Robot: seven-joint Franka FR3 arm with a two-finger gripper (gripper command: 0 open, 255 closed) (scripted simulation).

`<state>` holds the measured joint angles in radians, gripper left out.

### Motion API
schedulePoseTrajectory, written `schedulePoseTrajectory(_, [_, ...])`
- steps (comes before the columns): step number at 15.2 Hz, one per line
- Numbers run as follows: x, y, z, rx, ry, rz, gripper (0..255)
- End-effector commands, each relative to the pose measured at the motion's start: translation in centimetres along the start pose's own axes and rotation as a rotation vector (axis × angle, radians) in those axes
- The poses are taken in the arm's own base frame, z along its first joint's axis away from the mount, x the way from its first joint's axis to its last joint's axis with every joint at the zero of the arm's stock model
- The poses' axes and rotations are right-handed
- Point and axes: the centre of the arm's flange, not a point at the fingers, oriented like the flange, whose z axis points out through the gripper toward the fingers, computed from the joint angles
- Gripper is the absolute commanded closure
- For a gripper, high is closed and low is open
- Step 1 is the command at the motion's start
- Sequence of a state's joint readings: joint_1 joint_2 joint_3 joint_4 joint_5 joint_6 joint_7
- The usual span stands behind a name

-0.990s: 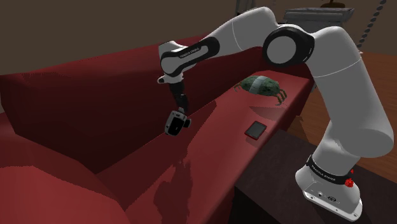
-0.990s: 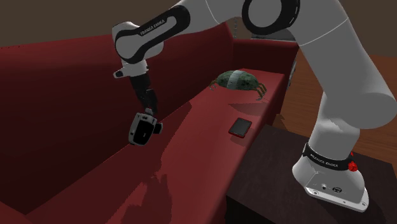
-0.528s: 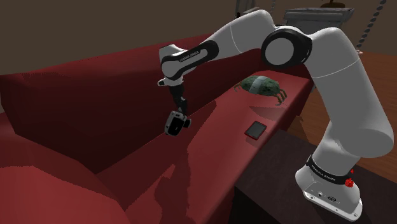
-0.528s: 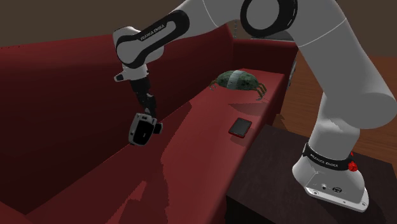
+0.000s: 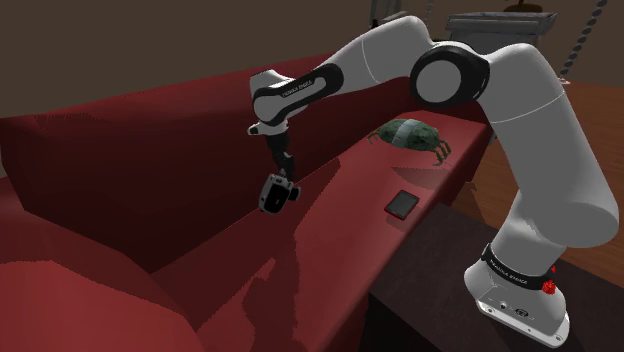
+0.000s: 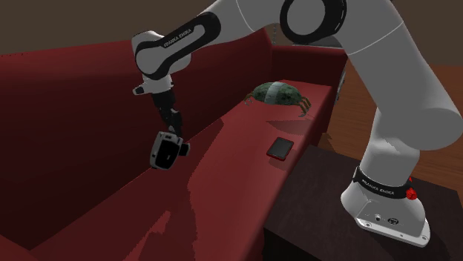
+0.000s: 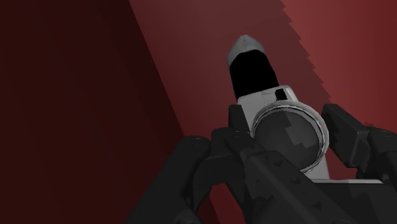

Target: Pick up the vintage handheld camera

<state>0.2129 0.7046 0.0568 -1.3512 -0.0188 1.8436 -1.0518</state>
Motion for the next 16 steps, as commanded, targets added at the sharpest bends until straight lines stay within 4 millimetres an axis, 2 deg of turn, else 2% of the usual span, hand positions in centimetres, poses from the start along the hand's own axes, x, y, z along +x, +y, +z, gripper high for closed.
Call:
schedulePoseTrajectory(1, [0.0,-0.2,-0.5,0.005,-0.003,0.0,255])
schedulePoseTrajectory(14, [-0.6,-1.5,-7.2,0.005,-0.003,0.0,255])
schedulePoseTrajectory(16, [-0.6,-1.5,-7.3,0.005,-0.003,0.0,255])
